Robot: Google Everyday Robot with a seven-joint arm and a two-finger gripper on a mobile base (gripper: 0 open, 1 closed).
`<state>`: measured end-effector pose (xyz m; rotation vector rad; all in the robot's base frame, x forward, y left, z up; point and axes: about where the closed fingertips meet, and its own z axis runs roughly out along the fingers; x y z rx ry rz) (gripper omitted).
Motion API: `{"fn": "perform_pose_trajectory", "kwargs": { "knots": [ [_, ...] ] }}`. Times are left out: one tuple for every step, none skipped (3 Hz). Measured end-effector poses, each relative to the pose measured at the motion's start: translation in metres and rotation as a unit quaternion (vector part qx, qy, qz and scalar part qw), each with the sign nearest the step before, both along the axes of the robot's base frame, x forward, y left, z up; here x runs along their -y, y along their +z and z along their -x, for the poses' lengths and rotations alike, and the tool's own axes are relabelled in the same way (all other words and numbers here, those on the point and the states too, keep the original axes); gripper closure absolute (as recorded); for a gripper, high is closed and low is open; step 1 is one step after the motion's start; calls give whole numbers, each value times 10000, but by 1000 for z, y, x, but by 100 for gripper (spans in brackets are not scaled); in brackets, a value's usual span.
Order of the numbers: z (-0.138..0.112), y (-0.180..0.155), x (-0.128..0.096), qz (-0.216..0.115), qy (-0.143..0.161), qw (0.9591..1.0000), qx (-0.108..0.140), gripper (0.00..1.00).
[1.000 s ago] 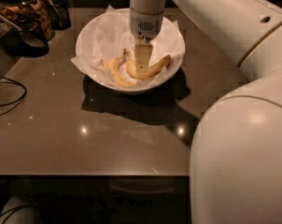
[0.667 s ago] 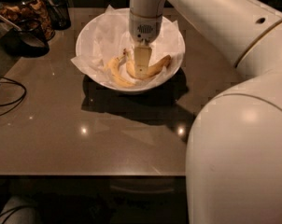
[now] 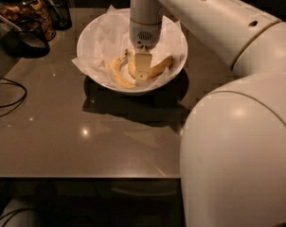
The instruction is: Pick banana from white bowl
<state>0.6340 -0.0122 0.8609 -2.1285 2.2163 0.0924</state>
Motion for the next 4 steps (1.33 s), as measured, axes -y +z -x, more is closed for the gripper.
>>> {"fn": "perform_pose_trajectory", "kwargs": {
  "knots": [
    [-1,-7,-1,22,-7,10000,-70,43],
    [-2,-12,0,36,-19,9999,-114,43],
    [-2,-12,0,36,-19,9999,-113,49],
    [-2,-12,0,36,-19,9999,-113,68]
  ]
}}
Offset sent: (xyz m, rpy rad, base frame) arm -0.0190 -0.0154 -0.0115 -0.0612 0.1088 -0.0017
